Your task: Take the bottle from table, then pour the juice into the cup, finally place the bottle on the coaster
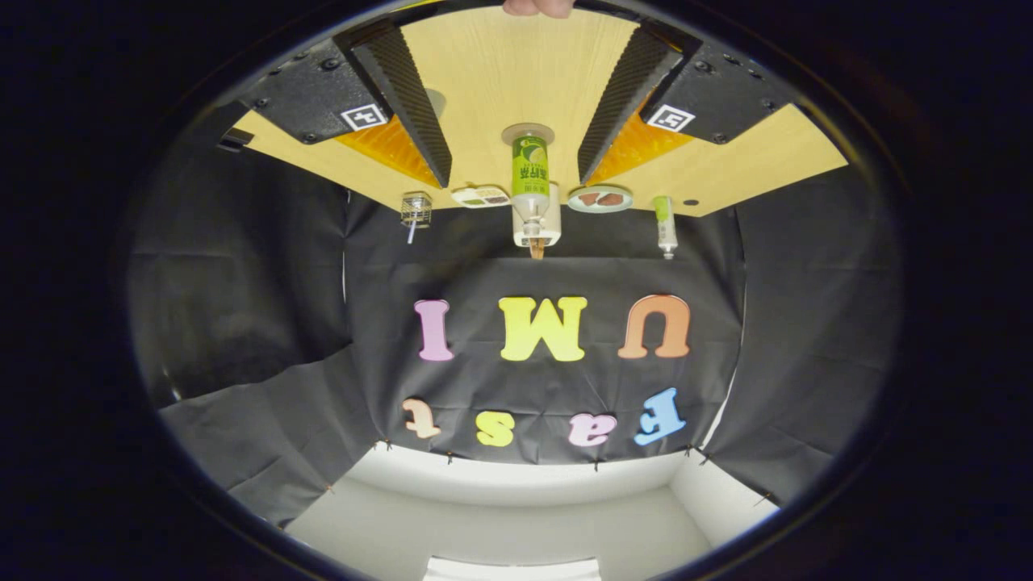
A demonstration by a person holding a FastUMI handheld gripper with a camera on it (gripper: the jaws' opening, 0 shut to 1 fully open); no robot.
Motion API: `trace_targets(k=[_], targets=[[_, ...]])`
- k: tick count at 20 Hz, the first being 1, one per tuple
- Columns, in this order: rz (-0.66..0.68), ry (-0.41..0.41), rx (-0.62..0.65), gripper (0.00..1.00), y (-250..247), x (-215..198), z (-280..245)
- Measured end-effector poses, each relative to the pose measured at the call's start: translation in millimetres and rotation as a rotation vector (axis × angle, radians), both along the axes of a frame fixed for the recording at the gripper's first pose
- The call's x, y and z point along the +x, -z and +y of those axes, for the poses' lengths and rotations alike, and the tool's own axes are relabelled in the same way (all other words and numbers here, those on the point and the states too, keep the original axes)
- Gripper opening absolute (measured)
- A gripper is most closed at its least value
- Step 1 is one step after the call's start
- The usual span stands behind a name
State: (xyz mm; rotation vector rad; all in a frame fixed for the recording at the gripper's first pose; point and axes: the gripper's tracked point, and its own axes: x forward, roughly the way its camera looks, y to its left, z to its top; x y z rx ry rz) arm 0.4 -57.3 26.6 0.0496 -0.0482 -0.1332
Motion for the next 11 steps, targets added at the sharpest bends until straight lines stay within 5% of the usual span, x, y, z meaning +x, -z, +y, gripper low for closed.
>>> trace_targets(k=[11], targets=[[-0.002,-0.012,-0.003,1.00,-3.9,3.3,8.2]])
